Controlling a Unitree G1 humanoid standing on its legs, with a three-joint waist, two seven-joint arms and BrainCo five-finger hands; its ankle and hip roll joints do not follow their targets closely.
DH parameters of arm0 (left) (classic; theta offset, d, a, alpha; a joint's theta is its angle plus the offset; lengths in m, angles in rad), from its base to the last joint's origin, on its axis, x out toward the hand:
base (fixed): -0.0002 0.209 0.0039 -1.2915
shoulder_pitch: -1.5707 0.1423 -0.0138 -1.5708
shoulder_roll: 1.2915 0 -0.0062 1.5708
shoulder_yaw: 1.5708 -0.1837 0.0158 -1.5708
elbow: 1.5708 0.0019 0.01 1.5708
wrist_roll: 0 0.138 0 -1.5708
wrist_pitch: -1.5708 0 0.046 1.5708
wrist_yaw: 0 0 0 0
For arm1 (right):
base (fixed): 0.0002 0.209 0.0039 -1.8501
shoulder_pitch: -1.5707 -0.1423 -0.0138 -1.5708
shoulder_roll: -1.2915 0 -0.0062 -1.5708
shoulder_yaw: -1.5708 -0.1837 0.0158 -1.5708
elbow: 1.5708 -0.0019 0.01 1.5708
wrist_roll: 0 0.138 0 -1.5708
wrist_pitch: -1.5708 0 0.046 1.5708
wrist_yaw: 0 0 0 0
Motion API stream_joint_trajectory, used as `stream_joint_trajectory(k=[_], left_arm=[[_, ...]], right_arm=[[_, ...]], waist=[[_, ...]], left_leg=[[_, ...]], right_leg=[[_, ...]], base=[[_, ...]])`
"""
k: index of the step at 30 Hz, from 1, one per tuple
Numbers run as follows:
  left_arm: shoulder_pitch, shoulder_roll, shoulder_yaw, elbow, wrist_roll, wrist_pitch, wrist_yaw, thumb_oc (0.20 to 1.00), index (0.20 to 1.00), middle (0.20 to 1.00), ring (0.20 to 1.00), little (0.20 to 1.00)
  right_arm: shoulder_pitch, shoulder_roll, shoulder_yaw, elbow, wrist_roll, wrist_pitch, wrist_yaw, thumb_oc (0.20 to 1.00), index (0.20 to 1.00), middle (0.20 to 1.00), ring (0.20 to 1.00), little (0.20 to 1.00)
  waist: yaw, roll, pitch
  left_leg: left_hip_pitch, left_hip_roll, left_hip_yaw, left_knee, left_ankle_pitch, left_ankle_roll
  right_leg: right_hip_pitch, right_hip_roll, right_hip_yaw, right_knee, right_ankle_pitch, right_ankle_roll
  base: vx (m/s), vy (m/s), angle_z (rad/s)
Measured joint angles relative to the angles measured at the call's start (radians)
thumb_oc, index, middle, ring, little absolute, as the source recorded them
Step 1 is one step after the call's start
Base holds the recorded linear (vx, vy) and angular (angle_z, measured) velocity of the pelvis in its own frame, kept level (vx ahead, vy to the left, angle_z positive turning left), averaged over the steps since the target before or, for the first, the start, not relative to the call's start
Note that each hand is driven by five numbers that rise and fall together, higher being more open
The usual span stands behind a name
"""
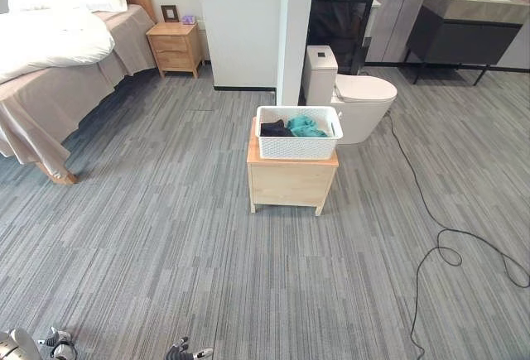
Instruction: Grab the laundry basket,head to the washer,open it,put in the laundry and shut it.
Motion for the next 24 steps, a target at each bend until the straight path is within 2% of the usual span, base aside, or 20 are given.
stream_joint_trajectory(k=[22,24], left_arm=[[0.000,0.000,0.000,0.000,0.000,0.000,-0.005,1.000,1.000,1.000,1.000,1.000],[0.003,0.003,0.017,0.001,-0.006,0.000,-0.006,1.000,1.000,1.000,1.000,1.000]], right_arm=[[0.002,0.000,0.000,0.001,0.000,0.000,0.001,1.000,1.000,1.000,1.000,1.000],[0.003,0.000,-0.001,0.001,0.001,0.000,0.002,1.000,1.000,1.000,1.000,1.000]], waist=[[0.000,-0.007,-0.009],[0.000,-0.008,-0.008]], left_leg=[[0.000,0.001,0.000,0.000,0.000,0.000],[-0.004,0.007,0.001,0.000,0.000,0.000]], right_leg=[[0.000,0.001,0.001,0.000,0.000,0.000],[-0.001,0.011,0.004,-0.004,-0.001,-0.002]], base=[[0.00,-0.006,0.00],[0.04,-0.097,-0.02]])
